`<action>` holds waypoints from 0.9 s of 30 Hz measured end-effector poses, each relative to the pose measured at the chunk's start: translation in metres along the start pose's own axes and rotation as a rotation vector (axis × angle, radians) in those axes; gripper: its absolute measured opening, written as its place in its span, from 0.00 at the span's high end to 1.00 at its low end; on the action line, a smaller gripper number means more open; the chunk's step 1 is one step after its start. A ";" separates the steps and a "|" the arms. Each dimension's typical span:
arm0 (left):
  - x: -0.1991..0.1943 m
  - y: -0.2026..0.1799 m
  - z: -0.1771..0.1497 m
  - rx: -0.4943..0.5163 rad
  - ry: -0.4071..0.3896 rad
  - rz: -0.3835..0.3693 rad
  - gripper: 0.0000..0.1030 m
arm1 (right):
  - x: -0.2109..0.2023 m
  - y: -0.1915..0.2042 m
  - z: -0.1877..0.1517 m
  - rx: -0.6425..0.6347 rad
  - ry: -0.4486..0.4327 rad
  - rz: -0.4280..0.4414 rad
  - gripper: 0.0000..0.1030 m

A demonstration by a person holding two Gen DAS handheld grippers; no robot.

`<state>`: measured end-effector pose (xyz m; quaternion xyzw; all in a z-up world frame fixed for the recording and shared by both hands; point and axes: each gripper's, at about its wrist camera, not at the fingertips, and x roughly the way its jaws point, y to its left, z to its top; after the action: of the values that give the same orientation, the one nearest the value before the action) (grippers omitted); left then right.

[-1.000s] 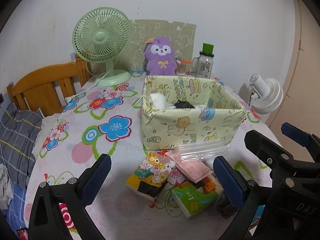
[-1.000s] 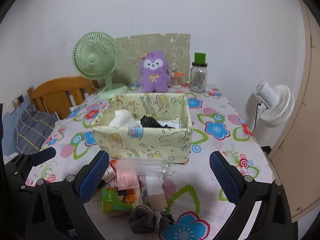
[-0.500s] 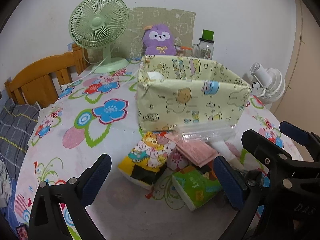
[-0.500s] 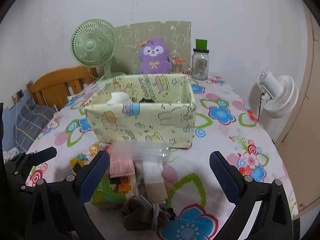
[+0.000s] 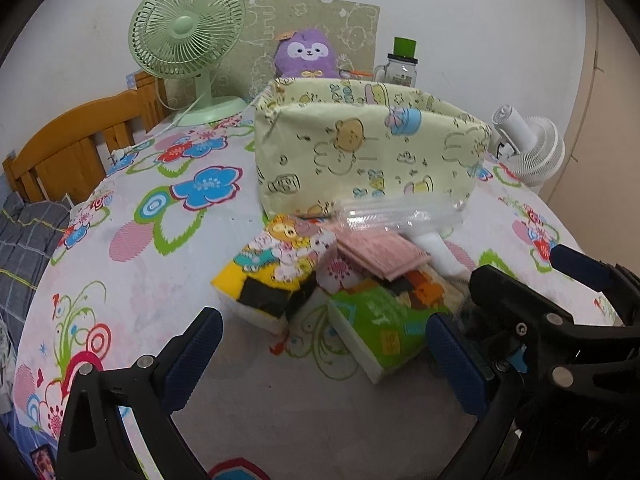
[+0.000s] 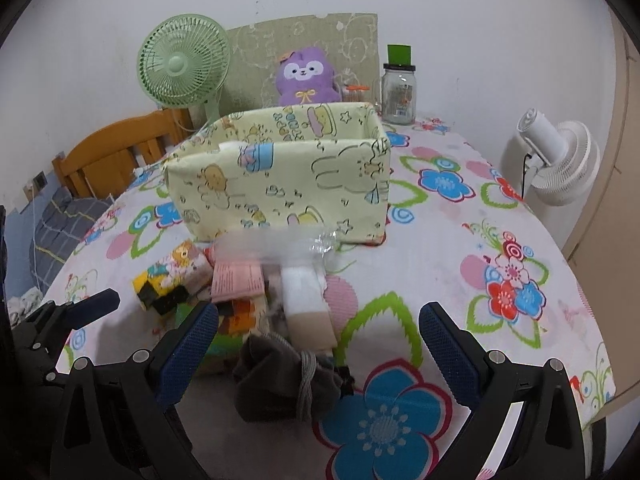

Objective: Organize soft objects
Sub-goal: 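Grasp the dark grey sock with the right tool while the left tool reaches the green pack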

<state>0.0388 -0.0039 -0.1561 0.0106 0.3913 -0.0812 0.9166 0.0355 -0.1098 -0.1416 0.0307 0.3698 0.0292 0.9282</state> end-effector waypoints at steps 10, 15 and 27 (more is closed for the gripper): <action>0.006 -0.012 -0.012 0.028 0.026 0.000 0.02 | 0.007 0.000 -0.017 0.017 0.056 0.021 0.11; 0.011 -0.017 -0.014 0.041 0.050 0.001 0.02 | 0.012 0.001 -0.021 0.024 0.086 0.034 0.28; 0.017 -0.030 -0.008 0.055 0.056 -0.029 0.02 | 0.014 -0.005 -0.020 0.010 0.106 0.037 0.39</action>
<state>0.0401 -0.0348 -0.1730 0.0325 0.4146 -0.1049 0.9034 0.0322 -0.1135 -0.1666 0.0406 0.4180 0.0463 0.9063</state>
